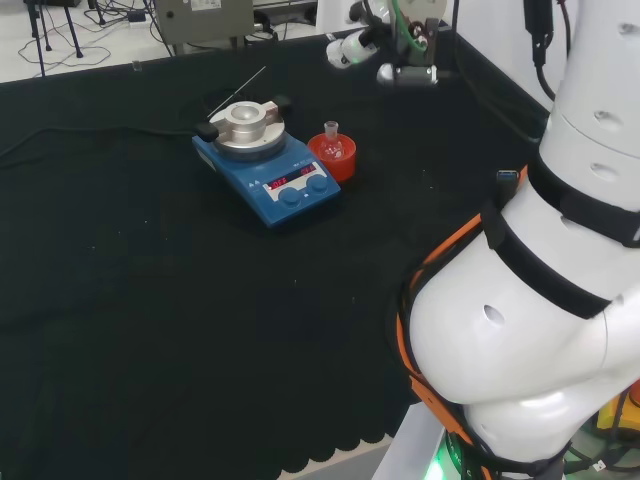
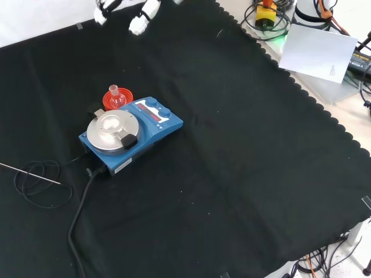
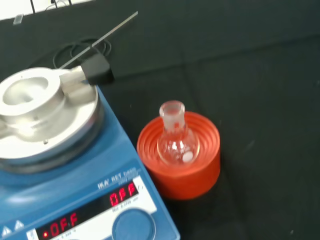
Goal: Pick up the round-bottom flask.
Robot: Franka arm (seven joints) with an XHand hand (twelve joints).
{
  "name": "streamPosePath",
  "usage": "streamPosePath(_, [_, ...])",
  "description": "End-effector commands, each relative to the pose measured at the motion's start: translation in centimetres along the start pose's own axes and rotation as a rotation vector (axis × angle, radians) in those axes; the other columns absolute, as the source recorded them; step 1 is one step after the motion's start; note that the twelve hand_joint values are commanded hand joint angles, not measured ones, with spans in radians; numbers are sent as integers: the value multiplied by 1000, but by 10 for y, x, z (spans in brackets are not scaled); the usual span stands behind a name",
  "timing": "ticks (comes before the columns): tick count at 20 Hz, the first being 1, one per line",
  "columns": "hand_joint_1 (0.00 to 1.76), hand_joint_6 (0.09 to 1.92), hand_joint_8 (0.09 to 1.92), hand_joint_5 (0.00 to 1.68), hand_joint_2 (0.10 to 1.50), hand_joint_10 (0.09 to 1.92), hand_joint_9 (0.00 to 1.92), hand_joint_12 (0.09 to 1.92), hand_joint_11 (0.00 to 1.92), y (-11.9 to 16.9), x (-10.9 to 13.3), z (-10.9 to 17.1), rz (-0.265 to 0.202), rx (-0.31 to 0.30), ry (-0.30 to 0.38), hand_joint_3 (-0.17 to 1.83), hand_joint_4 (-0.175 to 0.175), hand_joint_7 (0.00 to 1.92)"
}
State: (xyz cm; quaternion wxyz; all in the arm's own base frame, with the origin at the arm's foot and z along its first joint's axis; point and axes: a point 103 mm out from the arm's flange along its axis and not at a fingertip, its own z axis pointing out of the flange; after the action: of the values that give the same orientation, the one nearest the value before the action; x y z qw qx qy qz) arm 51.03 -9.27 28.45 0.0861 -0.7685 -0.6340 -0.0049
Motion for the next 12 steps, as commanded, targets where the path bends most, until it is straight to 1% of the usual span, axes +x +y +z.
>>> streamPosePath(1, [652, 87, 541, 426, 962, 661, 357, 1134, 0, 33, -9, 82, 8, 81, 100, 136, -31, 297])
streamPosePath(4, [655, 87, 545, 435, 956, 657, 363, 1148, 0, 41, -9, 94, 7, 85, 112, 146, -32, 302])
streamPosePath(7, [662, 87, 549, 445, 952, 656, 370, 1159, 0, 49, -10, 106, 6, 64, 151, 153, -34, 308])
streamPosePath(12, [692, 87, 562, 478, 925, 657, 400, 1191, 0, 53, -13, 121, 7, 59, 174, 178, -37, 330])
